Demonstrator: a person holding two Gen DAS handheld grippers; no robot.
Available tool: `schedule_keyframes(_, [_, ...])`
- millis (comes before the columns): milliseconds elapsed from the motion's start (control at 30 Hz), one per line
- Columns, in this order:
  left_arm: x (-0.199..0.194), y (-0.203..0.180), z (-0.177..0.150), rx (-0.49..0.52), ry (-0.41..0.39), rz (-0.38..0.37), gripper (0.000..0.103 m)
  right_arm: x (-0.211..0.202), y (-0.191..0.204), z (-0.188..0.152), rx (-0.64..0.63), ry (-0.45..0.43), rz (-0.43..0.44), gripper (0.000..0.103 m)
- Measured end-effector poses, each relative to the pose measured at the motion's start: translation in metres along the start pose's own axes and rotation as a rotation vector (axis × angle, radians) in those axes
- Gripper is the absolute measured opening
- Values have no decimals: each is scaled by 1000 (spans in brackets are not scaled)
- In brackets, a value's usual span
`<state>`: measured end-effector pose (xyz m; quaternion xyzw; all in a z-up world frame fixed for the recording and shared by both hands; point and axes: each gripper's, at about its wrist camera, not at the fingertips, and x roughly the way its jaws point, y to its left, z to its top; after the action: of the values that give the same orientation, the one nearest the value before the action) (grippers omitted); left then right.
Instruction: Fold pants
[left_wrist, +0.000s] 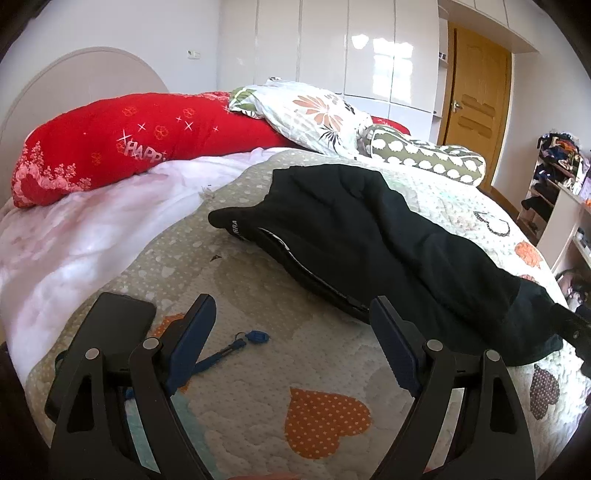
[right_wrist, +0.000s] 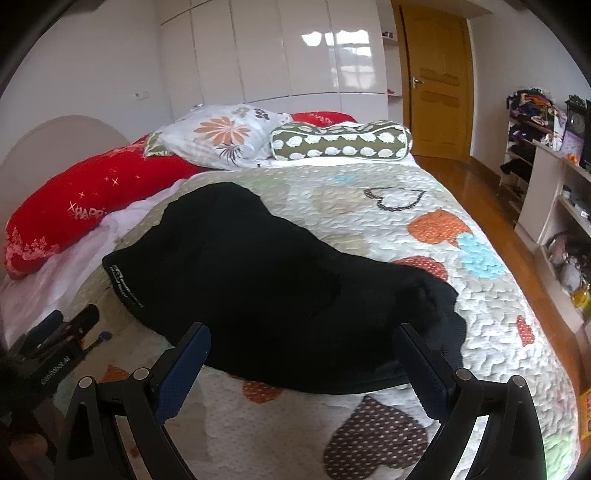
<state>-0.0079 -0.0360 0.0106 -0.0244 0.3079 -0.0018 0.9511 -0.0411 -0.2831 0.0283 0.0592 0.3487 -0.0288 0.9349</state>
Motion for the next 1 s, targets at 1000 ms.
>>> schedule_keyframes(1000, [1,-1,-6,9,6,-6,85,15,14,-7,-52,30,-20,99])
